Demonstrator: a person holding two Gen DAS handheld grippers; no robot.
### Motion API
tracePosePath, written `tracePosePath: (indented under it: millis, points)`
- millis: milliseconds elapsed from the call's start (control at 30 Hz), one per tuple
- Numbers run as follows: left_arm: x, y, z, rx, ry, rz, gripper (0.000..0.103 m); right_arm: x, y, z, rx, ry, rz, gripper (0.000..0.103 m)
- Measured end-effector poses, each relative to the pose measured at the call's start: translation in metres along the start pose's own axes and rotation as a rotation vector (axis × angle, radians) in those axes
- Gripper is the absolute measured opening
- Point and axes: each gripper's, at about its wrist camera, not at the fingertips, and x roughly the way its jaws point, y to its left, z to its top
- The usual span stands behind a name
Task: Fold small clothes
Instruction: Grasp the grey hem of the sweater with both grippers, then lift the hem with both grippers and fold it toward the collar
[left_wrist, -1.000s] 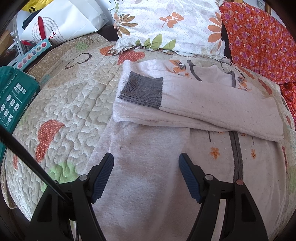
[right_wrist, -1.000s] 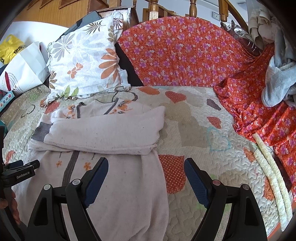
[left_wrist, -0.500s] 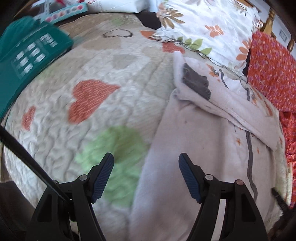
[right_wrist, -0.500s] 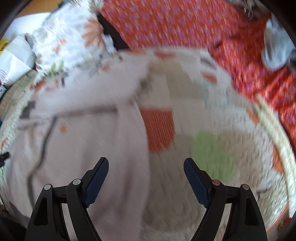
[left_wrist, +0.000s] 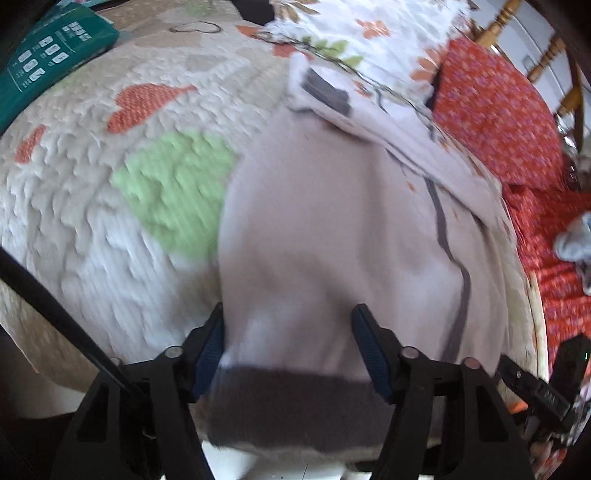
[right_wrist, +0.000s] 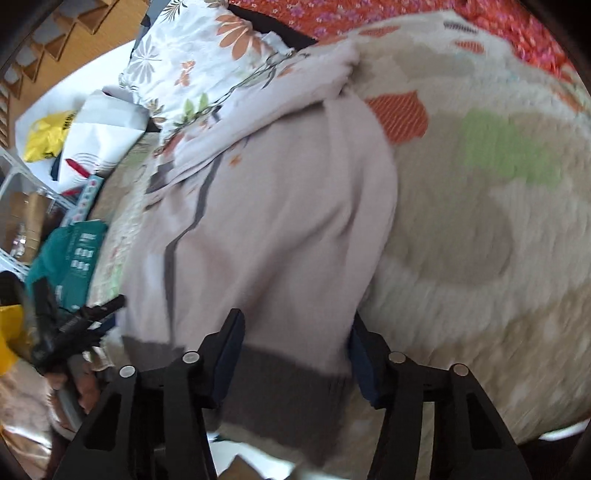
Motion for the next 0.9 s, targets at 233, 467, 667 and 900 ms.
tracePosePath:
  millis: [233,467,667,900]
  points:
    - [-0.001,-0.003,-0.029,-0.006,0.02,0.014,0.034,0.0,0.001,-0.029,0.065,0.018,0.047,0.04]
    - [-0.034,0.01,-0.029,-0.081,-0.04,0.002,0.007,-0.005,0.017,-0.032,0.024,-0.015,-0.012,0.008]
    - [-0.105,0.02,-0.049,-0.102,-0.159,-0.086,0.006,-0.065,0.007,-0.049,0.051,-0.068,0.093,0.008]
    - [-0.098,-0.001,-0.011,-0.091,-0.159,-0.078,0.006,-0.092,0.007,-0.031,0.071,-0.083,0.146,0.008]
